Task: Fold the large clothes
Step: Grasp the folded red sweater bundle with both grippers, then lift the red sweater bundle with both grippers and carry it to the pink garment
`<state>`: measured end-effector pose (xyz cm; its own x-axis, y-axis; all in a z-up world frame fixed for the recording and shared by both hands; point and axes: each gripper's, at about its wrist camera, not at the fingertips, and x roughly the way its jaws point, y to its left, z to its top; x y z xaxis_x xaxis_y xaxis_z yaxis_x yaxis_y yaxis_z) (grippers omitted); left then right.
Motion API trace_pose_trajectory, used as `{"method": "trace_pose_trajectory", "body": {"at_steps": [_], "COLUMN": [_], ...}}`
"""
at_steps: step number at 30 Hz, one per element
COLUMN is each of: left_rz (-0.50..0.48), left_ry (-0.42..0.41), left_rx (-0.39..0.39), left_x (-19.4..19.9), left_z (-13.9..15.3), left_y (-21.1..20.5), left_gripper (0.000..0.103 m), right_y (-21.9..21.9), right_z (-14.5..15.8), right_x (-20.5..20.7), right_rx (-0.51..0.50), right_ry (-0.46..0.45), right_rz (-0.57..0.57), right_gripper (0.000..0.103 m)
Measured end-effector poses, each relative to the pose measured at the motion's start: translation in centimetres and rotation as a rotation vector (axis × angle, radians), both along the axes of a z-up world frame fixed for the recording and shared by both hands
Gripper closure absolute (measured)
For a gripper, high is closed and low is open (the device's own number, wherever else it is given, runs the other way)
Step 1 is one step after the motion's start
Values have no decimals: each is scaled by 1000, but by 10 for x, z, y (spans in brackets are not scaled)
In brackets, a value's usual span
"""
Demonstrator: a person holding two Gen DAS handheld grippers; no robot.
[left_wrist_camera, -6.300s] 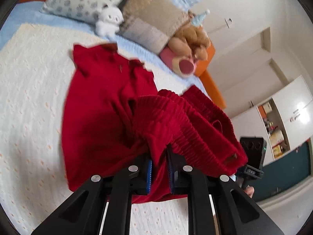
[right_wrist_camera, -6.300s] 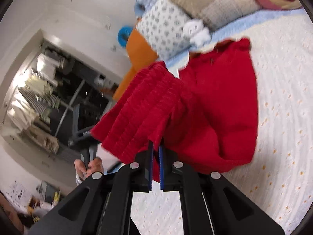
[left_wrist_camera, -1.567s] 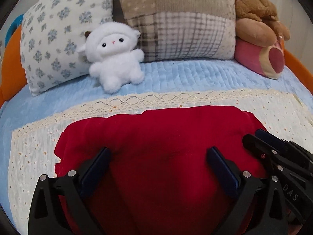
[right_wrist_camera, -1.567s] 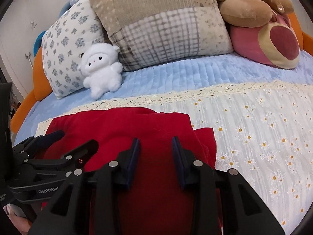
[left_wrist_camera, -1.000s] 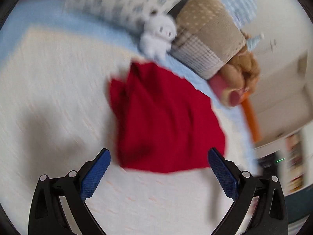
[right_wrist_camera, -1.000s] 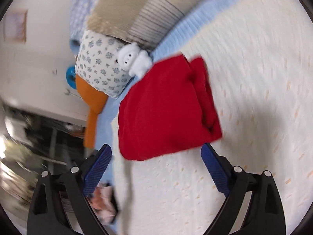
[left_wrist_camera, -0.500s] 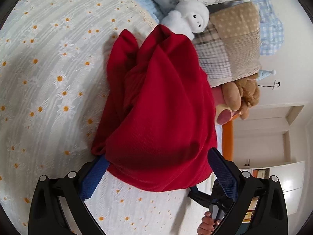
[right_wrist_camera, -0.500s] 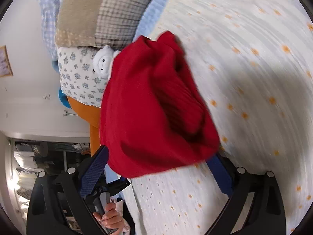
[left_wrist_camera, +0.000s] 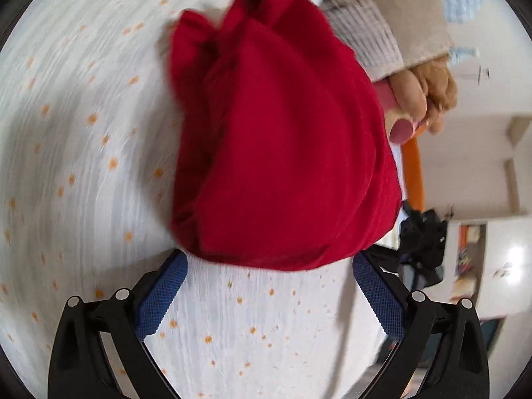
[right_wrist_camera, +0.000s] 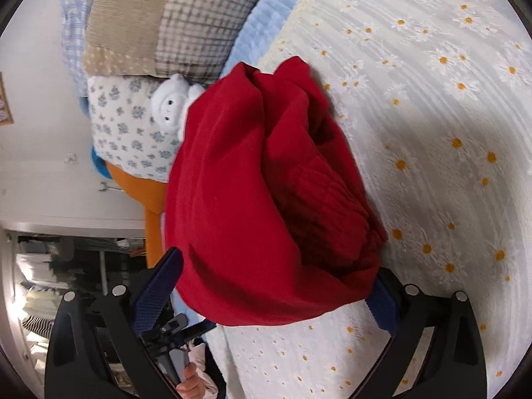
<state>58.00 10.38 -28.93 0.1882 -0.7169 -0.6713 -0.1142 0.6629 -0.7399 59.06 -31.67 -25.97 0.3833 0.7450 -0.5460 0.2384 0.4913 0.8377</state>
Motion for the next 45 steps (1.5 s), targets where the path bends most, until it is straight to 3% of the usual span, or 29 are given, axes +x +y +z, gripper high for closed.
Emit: {"method": "trace_pose_trajectory", "body": {"at_steps": [3, 6, 10, 14, 17, 19, 20, 21, 22, 23, 27, 30, 32, 37, 41, 45], "left_rz": [5, 82, 108, 87, 48, 63, 71, 80, 91, 98, 98, 54, 4, 32, 67, 120], "left_ry": [-19, -21, -49, -44, -70, -75, -78, -86, -96, -103, -186, -317, -418, -457, -517, -573], "left_rx": [33, -13, -10, 44, 138, 167, 170, 174, 188, 207, 286, 316, 338, 256, 246, 255], "left_x": [3, 17, 37, 59, 64, 64, 64, 63, 62, 60, 50, 39, 31, 27, 4, -40], "left_z": [1, -5, -1, 5, 11, 12, 12, 14, 16, 18, 32, 51, 66, 101, 159, 225], "left_y": [-5, 1, 6, -7, -31, -35, -34, -35, -36, -38, -47, -56, -64, -53, -35, 13], "left_gripper": [2, 2, 2, 2, 2, 2, 2, 5, 9, 22, 45, 54, 56, 57, 57, 57], "right_y": [2, 1, -2, 12, 16, 15, 14, 13, 14, 15, 18, 21, 23, 31, 48, 90], "right_z": [1, -2, -6, 5, 5, 3, 2, 2, 3, 4, 7, 17, 29, 81, 134, 196], "right_x": [-1, 1, 13, 28, 29, 26, 24, 21, 18, 16, 7, 1, -2, -11, -24, -47], "right_rx": [-36, -5, 21, -83, -95, -80, -85, -81, -79, -83, -76, -98, -103, -122, -127, -95], "right_ry": [10, 12, 48, 72, 78, 78, 76, 61, 39, 19, -41, -100, -153, -301, -352, -420], "right_rz": [10, -12, 12, 110, 93, 57, 40, 24, 24, 25, 18, 30, 39, 43, 64, 97], "right_gripper": [4, 4, 4, 4, 4, 8, 23, 36, 39, 43, 48, 51, 52, 54, 54, 54]}}
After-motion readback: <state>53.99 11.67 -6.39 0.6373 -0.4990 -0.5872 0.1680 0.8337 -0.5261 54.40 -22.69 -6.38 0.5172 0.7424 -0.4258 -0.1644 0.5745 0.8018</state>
